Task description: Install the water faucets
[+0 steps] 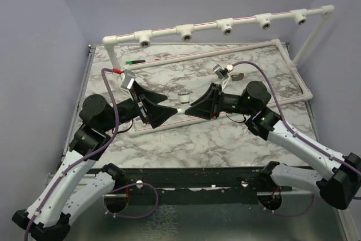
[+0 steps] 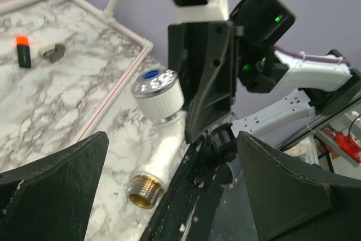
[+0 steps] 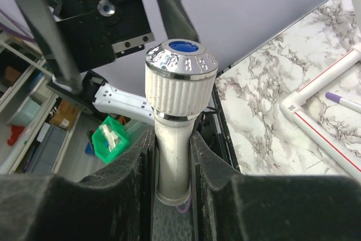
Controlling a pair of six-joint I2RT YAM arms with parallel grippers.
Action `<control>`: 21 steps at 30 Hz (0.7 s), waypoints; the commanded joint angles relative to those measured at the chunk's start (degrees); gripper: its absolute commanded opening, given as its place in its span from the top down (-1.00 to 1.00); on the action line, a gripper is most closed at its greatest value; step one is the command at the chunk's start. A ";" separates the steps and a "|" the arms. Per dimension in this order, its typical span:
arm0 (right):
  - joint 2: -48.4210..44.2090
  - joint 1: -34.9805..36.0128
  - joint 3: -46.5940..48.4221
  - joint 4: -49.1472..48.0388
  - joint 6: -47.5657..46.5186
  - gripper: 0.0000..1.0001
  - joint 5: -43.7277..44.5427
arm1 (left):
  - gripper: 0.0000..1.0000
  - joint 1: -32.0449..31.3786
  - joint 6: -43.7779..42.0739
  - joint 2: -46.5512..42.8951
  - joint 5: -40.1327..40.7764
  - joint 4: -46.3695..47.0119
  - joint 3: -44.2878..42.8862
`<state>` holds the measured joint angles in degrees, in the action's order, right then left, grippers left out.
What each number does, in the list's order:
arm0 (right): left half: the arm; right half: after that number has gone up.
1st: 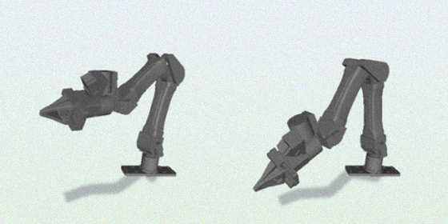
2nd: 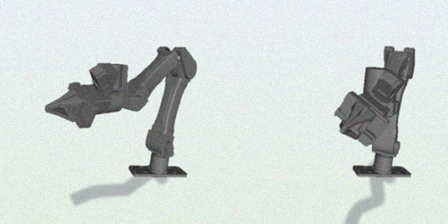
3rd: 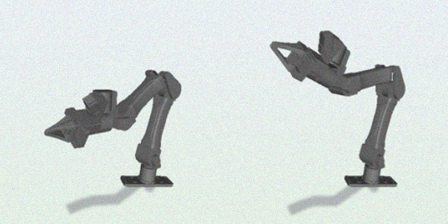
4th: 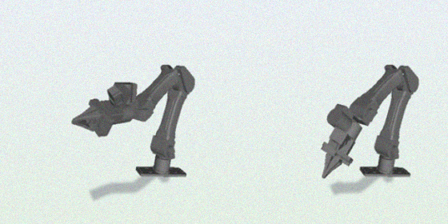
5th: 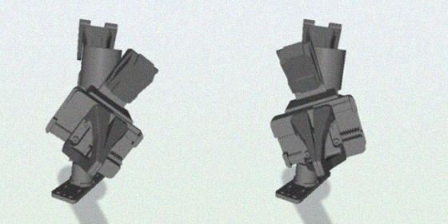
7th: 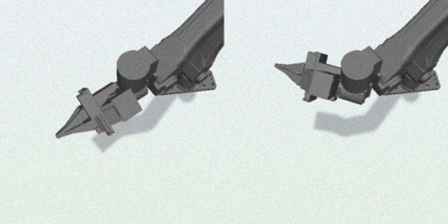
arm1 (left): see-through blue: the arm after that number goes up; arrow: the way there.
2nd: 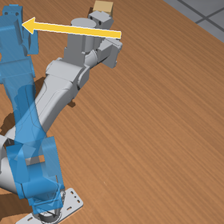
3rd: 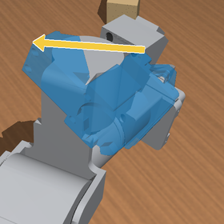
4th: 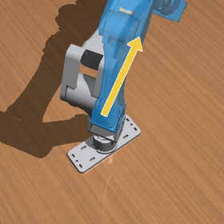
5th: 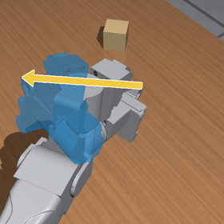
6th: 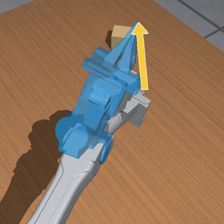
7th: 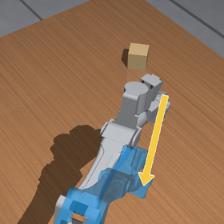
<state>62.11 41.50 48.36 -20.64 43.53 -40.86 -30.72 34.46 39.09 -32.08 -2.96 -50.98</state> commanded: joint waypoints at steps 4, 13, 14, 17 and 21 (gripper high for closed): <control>-1.50 -0.28 4.06 6.12 -5.82 0.99 -3.70 | -0.94 0.15 -1.94 2.54 -4.66 -12.91 -2.09; 0.03 -0.34 2.30 1.14 -2.84 0.99 -3.92 | -0.93 0.18 5.70 2.53 -11.31 -8.50 1.79; 0.13 -0.32 1.93 0.11 -1.84 0.99 -4.00 | -0.91 0.21 6.92 2.26 -11.65 -7.37 2.59; 0.46 -0.32 0.99 -1.97 -0.18 0.99 -4.32 | -0.82 0.17 9.86 1.68 -12.79 -4.63 5.03; 0.48 -0.35 -0.38 -3.76 1.37 0.99 -4.83 | -0.69 0.22 12.59 0.79 -12.72 -1.31 7.38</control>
<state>62.37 41.50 49.41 -19.59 42.30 -43.42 -30.72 42.11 41.21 -42.37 -9.74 -45.78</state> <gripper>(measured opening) 0.298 0.874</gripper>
